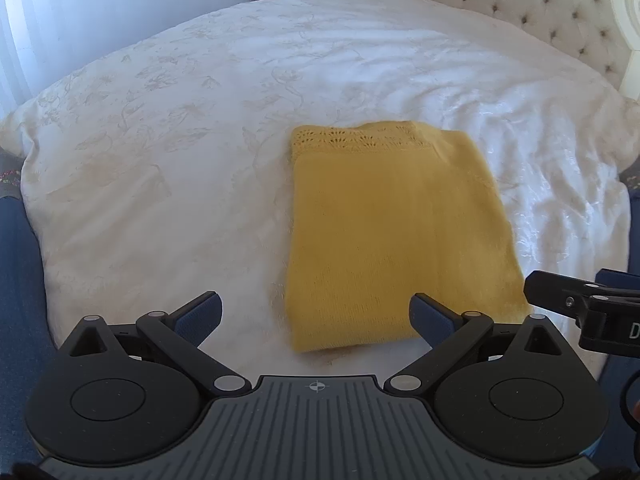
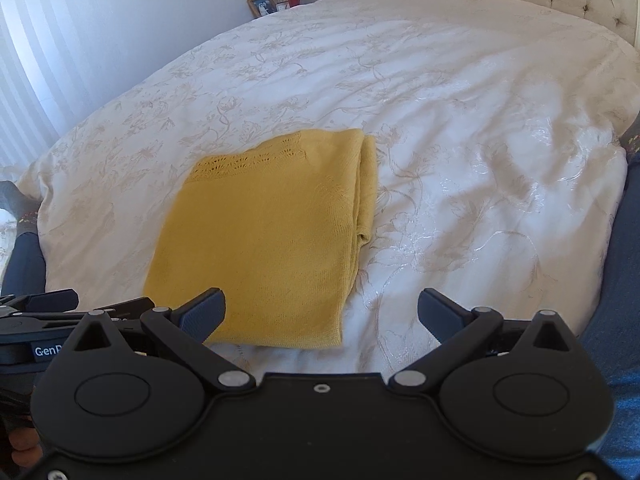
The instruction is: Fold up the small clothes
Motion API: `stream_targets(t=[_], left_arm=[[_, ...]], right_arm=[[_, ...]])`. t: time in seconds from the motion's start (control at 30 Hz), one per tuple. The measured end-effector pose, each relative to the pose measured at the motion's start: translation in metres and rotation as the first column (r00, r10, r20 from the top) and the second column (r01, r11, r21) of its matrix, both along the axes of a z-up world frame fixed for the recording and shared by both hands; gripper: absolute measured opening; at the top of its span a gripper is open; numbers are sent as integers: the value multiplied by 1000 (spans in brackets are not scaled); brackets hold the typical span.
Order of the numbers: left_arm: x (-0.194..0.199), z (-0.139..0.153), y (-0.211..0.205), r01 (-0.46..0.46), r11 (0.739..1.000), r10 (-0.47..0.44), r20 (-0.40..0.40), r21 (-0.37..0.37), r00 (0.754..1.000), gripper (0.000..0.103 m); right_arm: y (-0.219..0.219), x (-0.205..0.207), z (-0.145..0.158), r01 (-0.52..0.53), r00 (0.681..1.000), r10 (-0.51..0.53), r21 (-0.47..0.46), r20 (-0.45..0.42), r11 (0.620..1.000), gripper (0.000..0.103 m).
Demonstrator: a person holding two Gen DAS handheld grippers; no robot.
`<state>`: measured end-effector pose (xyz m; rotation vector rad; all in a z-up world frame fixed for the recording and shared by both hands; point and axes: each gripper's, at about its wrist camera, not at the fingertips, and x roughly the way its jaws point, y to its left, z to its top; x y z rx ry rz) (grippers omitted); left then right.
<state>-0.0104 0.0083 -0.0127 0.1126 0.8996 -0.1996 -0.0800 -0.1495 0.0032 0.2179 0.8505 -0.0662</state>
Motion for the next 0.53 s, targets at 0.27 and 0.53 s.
stream_targets(t=[0.27, 0.53], left_arm=[[-3, -1, -2, 8, 1000, -8, 1, 6, 1000, 101], [-1, -1, -3, 5, 1000, -6, 9, 8, 1000, 101]], right_arm=[[2, 0, -1, -5, 1000, 5, 0, -5, 1000, 102], [2, 1, -2, -6, 1000, 6, 8, -9, 1000, 102]])
